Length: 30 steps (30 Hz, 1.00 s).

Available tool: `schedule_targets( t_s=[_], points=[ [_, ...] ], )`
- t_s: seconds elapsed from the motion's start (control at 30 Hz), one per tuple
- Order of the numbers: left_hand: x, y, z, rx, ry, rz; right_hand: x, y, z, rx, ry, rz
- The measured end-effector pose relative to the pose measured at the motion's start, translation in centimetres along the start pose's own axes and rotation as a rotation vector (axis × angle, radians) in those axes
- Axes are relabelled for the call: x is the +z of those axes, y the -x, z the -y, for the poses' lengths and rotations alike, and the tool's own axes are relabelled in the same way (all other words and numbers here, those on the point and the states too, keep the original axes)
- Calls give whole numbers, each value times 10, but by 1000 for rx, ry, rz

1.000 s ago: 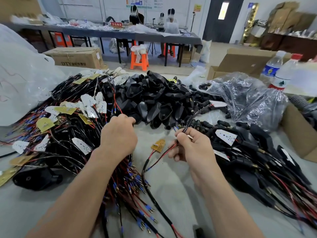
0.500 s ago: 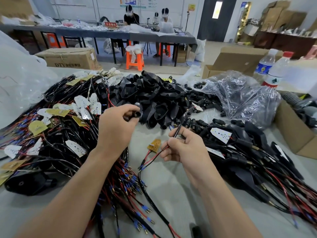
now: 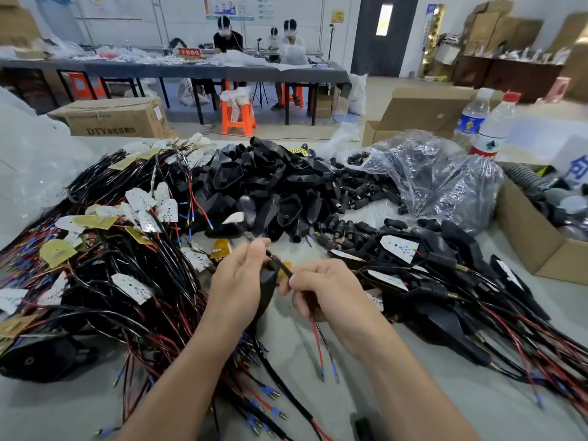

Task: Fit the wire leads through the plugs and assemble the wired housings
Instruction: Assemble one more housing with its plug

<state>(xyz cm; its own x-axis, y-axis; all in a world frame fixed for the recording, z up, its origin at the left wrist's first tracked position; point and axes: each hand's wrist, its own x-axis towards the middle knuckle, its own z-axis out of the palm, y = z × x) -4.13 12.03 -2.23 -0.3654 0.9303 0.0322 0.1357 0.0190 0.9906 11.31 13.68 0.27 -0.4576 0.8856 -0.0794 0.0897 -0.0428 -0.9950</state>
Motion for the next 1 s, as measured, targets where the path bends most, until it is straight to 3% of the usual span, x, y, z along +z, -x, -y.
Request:
schedule_targets(
  t_s=[0.27, 0.53, 0.7, 0.77, 0.87, 0.93, 1.0],
  points=[
    [-12, -8, -13, -222, 650, -236, -4, 4, 1, 62, 211, 138],
    [-34, -4, -30, -200, 829, -265, -22, 12, 9, 131, 245, 429],
    [-54, -6, -37, -120, 899, -364, -41, 22, 10, 265, 353, 624],
    [-60, -7, -37, -86, 875, -351, -48, 24, 14, 267, 310, 684],
    [-56, -6, -31, -77, 667, -111, -55, 23, 20, 135, 96, 599],
    [-46, -1, -27, -69, 379, -10, -55, 19, 22, 8, -72, 388],
    [-34, 3, -21, 37, -115, -42, -52, 15, 22, -100, -188, 184]
  ],
)
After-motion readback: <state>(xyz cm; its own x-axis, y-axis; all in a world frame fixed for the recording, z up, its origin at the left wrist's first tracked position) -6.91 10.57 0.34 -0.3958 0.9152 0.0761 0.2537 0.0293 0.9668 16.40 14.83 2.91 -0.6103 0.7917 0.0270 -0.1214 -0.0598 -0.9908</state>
